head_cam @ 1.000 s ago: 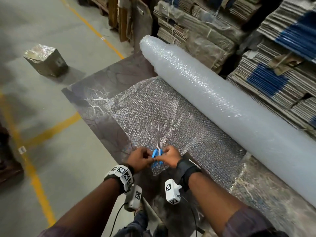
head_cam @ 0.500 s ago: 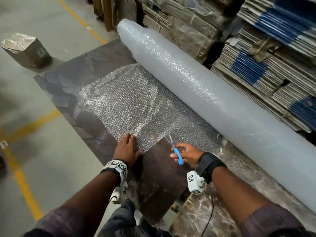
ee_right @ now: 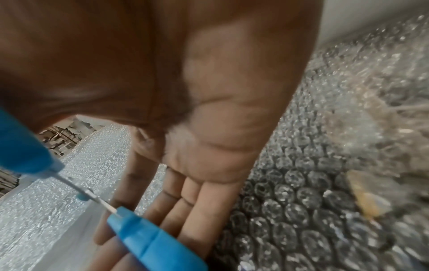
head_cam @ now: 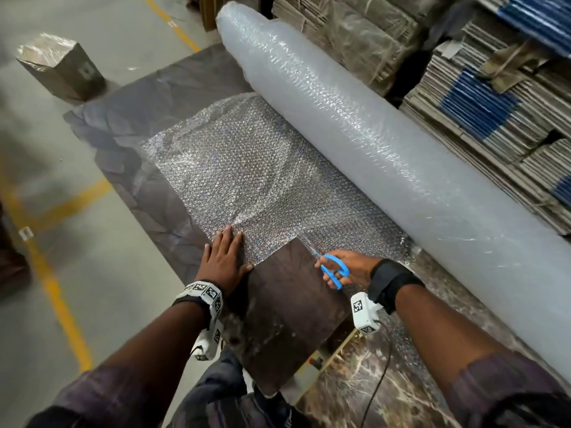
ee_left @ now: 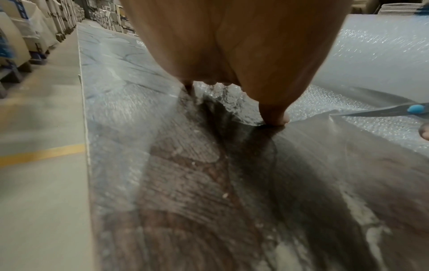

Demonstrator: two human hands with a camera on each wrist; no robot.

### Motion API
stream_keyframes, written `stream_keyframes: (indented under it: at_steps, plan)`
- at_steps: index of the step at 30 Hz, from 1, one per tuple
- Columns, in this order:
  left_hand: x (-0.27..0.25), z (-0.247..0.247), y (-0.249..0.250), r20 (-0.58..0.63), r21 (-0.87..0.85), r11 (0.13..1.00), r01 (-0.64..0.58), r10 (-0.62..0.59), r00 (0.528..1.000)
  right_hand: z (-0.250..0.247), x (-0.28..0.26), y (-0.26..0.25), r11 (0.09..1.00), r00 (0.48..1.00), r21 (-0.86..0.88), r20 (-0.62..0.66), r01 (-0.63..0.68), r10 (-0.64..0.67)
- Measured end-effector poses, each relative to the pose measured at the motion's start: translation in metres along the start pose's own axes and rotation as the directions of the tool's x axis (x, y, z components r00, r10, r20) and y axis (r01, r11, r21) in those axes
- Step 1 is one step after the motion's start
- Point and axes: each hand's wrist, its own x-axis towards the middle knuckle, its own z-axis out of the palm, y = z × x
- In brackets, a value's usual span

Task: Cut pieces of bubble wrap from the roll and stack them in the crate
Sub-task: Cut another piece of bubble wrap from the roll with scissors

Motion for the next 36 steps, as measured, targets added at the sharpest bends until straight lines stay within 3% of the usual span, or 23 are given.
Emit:
stream_keyframes:
  at_steps: [13,20,27,36]
  plan:
    - [-0.001,0.002,0.0,0.048,-0.031,0.999,0.034,-0.033,0.998,0.004,0.027,-0.023,0.997,0.999,-0.08,0.051,0.022,-0.018]
    - [-0.002,0.001,0.0,0.067,-0.047,0.998,0.039,-0.036,0.997,0.009,0.032,-0.026,0.987,0.997,-0.14,0.002,0.078,-0.078]
    - [-0.002,0.001,0.002,0.063,-0.047,0.998,0.035,-0.032,0.997,0.019,0.033,-0.021,0.986,0.987,-0.073,-0.046,0.147,-0.151]
    - [-0.004,0.001,0.002,0.044,-0.039,0.999,0.035,-0.033,0.998,0.018,0.032,-0.015,0.979,0.985,-0.136,-0.069,0.15,-0.161]
